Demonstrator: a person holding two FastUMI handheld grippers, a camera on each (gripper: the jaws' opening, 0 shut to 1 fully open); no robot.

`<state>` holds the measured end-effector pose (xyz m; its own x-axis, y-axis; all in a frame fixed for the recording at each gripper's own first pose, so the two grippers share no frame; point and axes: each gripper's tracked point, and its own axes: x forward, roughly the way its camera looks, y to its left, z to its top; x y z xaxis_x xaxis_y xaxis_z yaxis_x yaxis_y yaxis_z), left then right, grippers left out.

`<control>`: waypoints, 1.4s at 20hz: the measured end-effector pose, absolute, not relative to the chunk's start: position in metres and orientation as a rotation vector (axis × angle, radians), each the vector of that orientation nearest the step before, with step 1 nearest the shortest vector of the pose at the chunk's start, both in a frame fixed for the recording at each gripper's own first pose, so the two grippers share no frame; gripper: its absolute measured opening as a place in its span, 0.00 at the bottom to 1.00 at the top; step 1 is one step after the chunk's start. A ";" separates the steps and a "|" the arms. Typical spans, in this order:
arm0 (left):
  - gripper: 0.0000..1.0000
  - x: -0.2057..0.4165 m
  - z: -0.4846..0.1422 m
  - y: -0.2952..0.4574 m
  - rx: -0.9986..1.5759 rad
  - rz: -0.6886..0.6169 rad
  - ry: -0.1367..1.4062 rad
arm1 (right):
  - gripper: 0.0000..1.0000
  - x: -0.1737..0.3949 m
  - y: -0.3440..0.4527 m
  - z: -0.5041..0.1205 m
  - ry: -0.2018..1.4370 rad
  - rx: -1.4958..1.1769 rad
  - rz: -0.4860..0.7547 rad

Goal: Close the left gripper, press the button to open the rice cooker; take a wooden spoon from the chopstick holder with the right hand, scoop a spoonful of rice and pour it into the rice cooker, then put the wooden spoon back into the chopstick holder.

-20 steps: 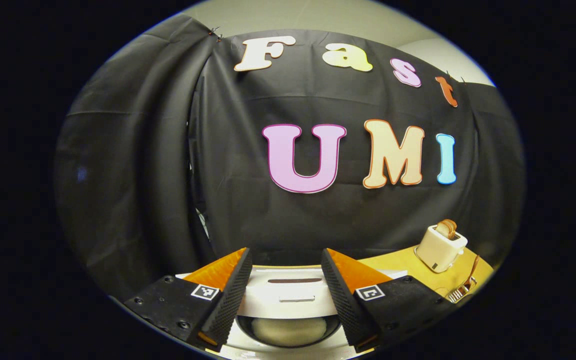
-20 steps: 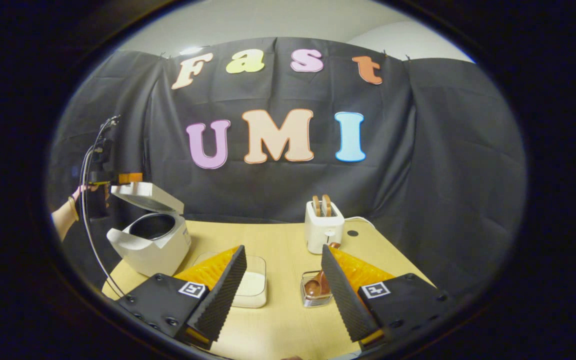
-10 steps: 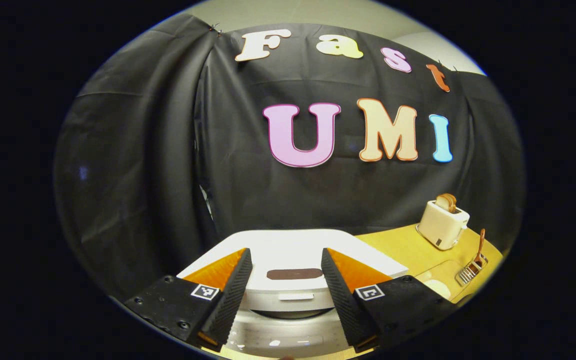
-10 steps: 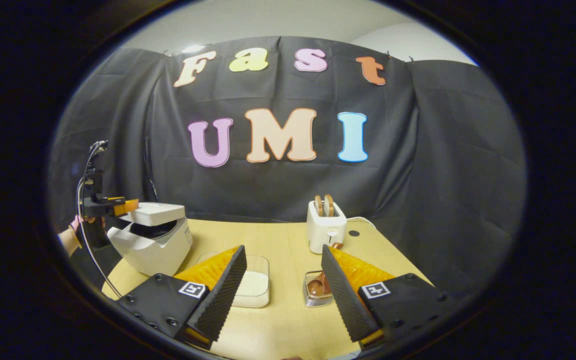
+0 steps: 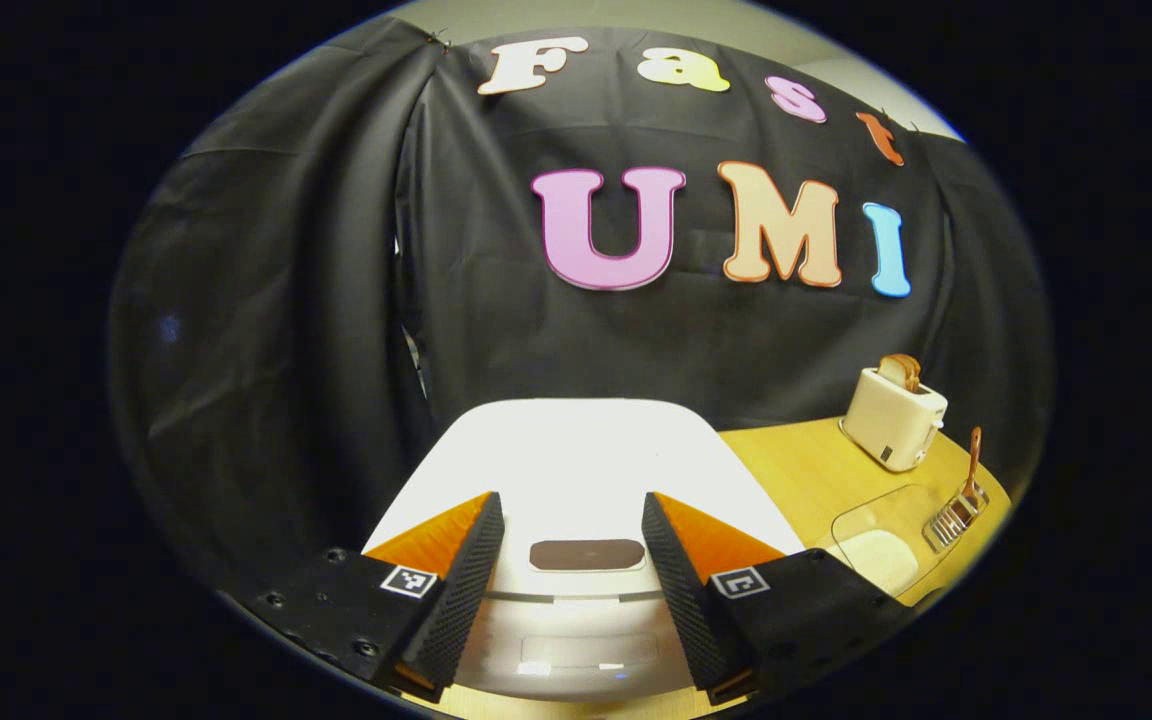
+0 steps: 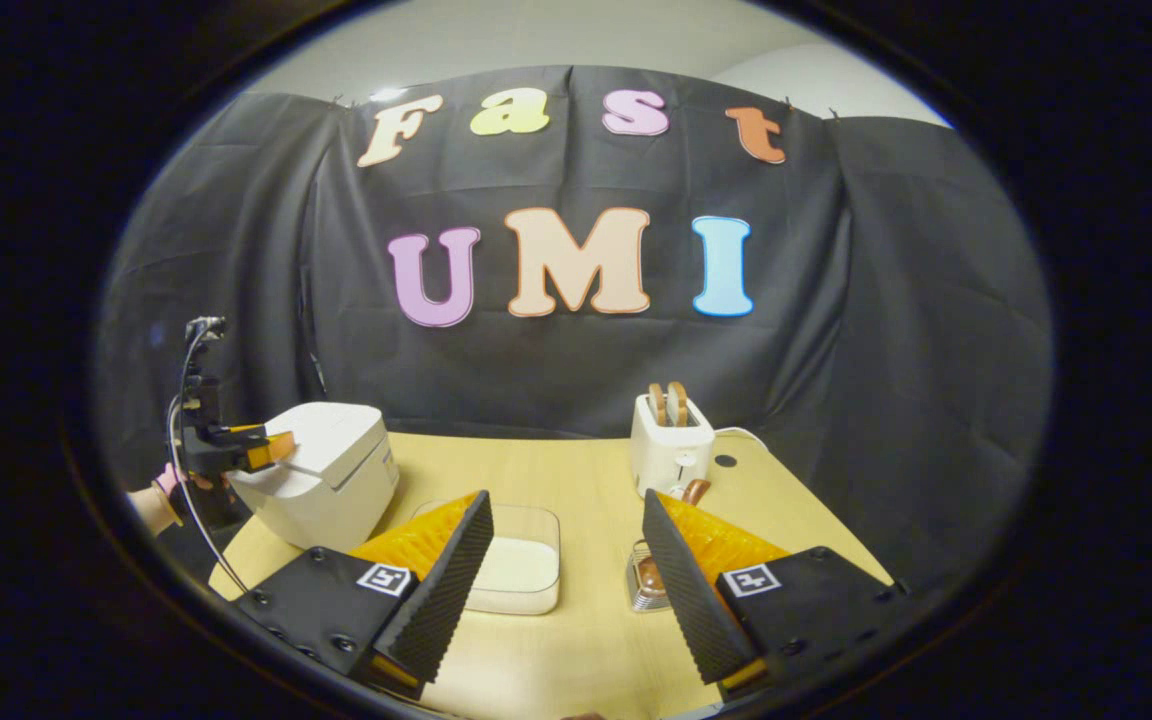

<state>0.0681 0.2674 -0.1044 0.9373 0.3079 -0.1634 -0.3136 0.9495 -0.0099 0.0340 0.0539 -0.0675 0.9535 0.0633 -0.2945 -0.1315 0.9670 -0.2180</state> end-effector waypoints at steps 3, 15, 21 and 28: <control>0.83 0.068 -0.105 0.268 -0.039 0.314 0.126 | 0.91 0.034 0.057 -0.072 0.302 -0.229 0.107; 0.82 0.073 -0.102 0.269 -0.010 0.318 0.103 | 0.91 0.051 0.070 -0.074 0.281 -0.194 0.154; 0.77 0.062 -0.081 0.238 -0.088 0.251 0.157 | 0.91 0.074 0.077 -0.061 0.259 -0.190 0.218; 0.78 0.033 -0.031 0.172 -0.033 0.176 0.124 | 1.00 0.085 0.086 -0.042 0.208 -0.212 0.307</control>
